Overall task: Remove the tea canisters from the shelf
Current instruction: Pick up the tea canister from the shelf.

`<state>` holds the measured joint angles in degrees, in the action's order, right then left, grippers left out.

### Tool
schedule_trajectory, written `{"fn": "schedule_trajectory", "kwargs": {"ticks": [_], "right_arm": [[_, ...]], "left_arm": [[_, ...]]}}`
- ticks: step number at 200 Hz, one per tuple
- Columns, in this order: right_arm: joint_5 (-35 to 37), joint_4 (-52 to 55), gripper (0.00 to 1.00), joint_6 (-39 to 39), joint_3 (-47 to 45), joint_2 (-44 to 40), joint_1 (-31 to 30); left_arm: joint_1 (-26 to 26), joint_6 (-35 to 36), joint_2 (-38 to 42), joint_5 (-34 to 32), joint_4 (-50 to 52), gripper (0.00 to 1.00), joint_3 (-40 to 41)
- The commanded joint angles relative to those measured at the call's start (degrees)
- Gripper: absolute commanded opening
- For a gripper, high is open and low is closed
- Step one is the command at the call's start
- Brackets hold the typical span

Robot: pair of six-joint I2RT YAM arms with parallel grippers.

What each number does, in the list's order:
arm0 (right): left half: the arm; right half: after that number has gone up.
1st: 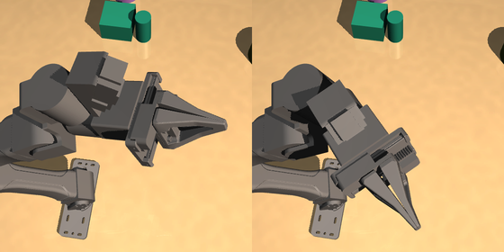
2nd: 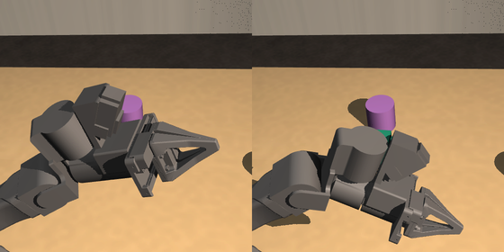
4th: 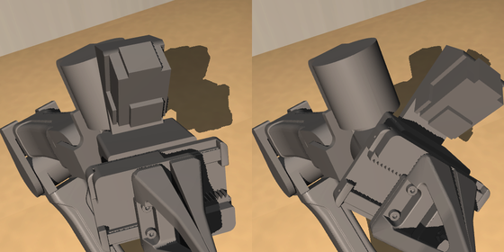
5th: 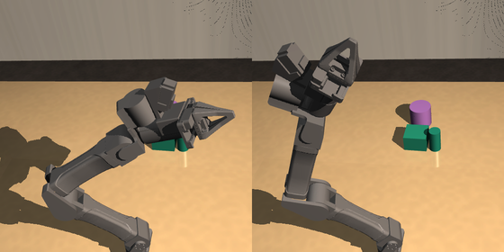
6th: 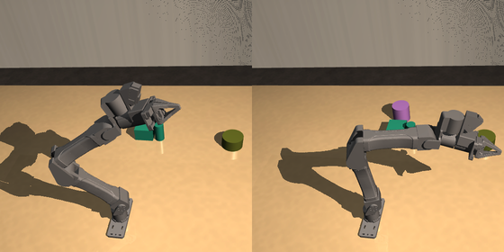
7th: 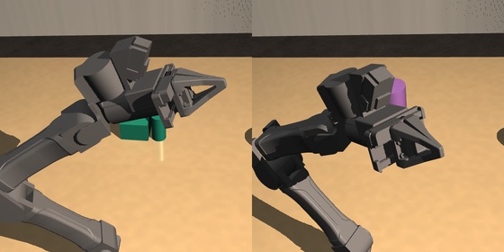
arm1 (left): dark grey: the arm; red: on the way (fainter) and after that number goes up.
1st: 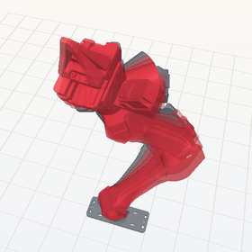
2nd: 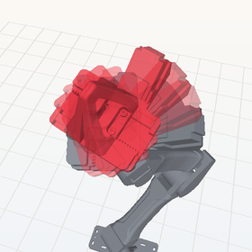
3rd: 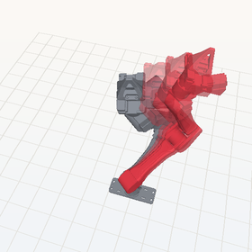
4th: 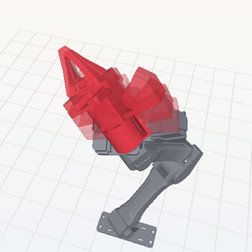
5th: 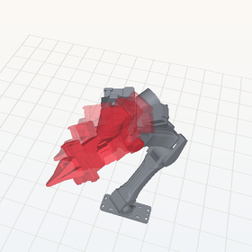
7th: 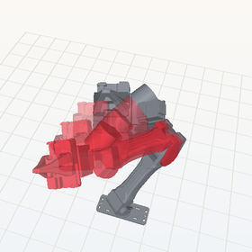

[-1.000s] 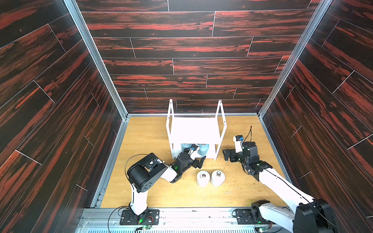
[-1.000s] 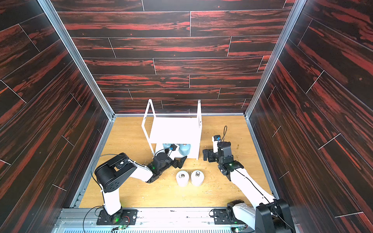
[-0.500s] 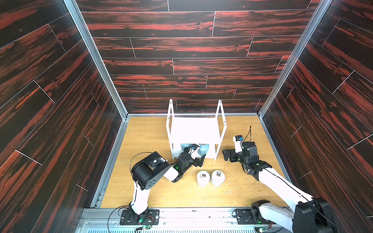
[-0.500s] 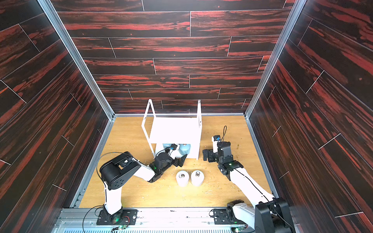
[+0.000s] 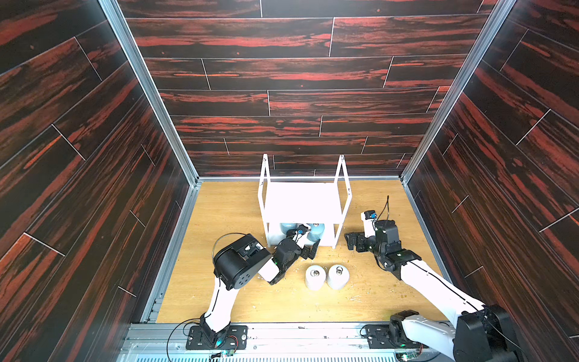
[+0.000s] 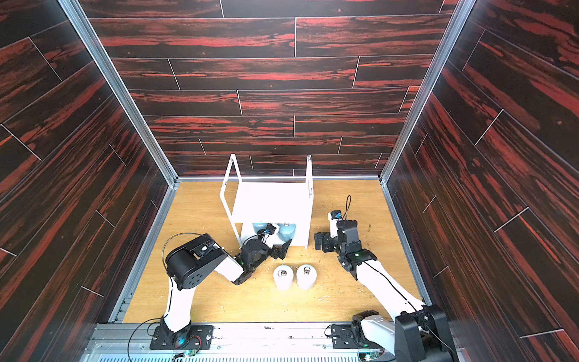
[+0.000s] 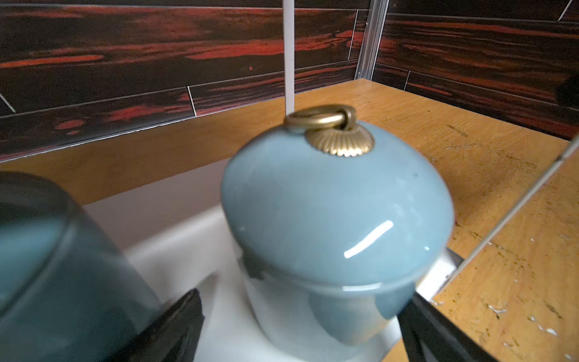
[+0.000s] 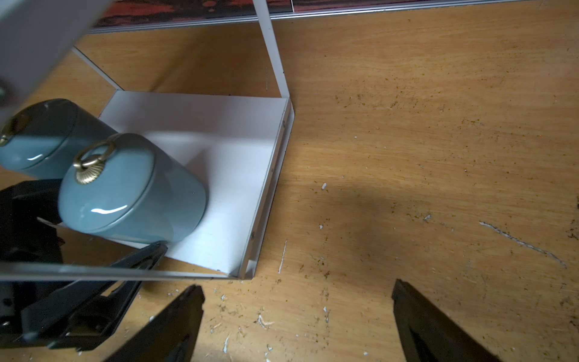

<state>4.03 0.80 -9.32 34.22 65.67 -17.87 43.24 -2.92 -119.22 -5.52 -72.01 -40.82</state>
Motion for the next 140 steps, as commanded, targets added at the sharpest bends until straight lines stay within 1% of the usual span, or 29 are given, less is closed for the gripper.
{"fn": "schedule_trajectory", "kwargs": {"ticks": [1,83,140], "right_arm": [[-0.43,-0.36,0.98,0.62,0.35,0.42,0.38],[-0.78,-0.5,0.98,0.64,0.55,1.11,0.51],[-1.22,-0.8,0.98,0.79,0.41,1.65,0.55]], "left_arm": [[-0.09,0.34,-0.57,-0.36,-2.4,1.0,-1.82],[-0.09,0.64,-2.47,-0.47,-1.3,1.0,-5.33],[-0.09,-0.22,-5.06,-0.57,-3.14,1.0,-7.66]]}}
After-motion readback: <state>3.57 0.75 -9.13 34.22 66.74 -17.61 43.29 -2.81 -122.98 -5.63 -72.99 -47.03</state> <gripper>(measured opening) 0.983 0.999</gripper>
